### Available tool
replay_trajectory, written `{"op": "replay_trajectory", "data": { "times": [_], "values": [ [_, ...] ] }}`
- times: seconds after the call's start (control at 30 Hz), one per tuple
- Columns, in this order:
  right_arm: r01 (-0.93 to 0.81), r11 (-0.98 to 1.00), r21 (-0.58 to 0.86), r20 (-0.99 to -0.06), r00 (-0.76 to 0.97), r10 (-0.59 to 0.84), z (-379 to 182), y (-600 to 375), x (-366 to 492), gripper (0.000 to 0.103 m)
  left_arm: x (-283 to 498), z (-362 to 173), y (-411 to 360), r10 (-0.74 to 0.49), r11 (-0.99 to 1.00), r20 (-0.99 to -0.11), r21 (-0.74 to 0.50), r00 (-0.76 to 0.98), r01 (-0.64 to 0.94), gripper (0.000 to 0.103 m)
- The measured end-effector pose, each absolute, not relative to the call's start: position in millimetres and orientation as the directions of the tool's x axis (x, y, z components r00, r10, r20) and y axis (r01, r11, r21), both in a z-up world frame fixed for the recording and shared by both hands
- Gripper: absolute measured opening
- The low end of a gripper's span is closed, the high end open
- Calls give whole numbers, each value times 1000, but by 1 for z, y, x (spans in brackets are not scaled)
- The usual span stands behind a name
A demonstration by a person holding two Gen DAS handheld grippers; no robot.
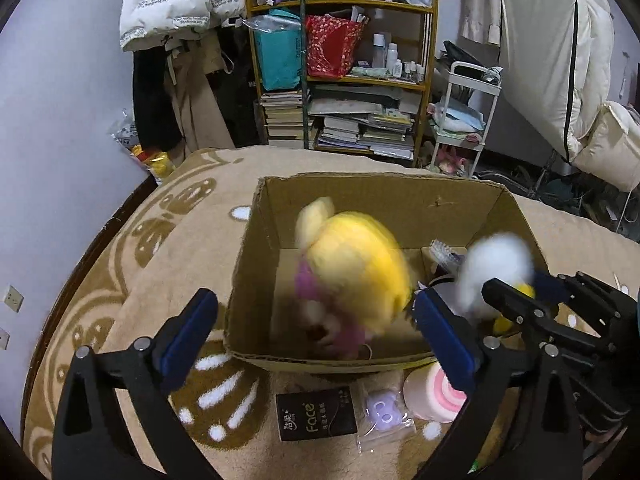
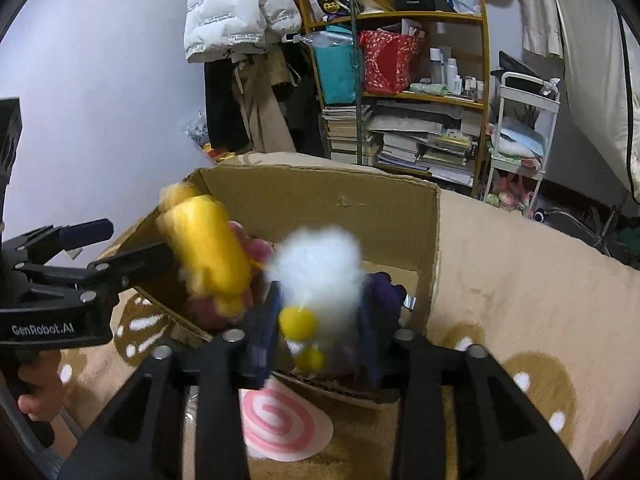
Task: Organize soft objects
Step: 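Open both tools to drop the yellow plush and fluffy ball into the box, then withdraw both open tools from the box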
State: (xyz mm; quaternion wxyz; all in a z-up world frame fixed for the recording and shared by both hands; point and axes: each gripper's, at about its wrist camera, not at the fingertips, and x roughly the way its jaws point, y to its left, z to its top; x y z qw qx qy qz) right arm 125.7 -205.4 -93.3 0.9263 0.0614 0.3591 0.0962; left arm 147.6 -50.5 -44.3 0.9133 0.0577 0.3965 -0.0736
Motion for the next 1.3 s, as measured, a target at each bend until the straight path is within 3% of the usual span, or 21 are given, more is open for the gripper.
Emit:
{"op": "replay_trajectory", "data": {
  "times": [0.03, 0.17, 0.23, 0.4, 0.87, 1.3],
  "values": [
    [-130, 975, 182, -647, 731, 218, -91, -206, 123, 58, 146, -43, -50, -84, 983, -731, 51, 677, 178, 99],
    [-118, 977, 178, -633, 746, 206, -82, -207, 112, 72, 139, -38, -46, -71, 982, -731, 70, 679, 177, 99],
    [-108, 977, 182, -631, 750, 200, -79, -208, 105, 88, 135, -36, -45, -66, 979, -738, 81, 671, 185, 99],
    [-96, 976, 195, -625, 755, 199, -67, -208, 82, 101, 121, -31, -37, -49, 977, -755, 98, 654, 187, 99],
    [-39, 959, 279, -743, 624, 242, -63, -204, 32, 101, 79, -26, -17, -50, 980, -831, 65, 554, 186, 99],
    [-36, 956, 290, -844, 462, 274, -104, -183, 33, 101, 96, -67, -13, -32, 987, -929, 28, 369, 157, 99]
  ]
}}
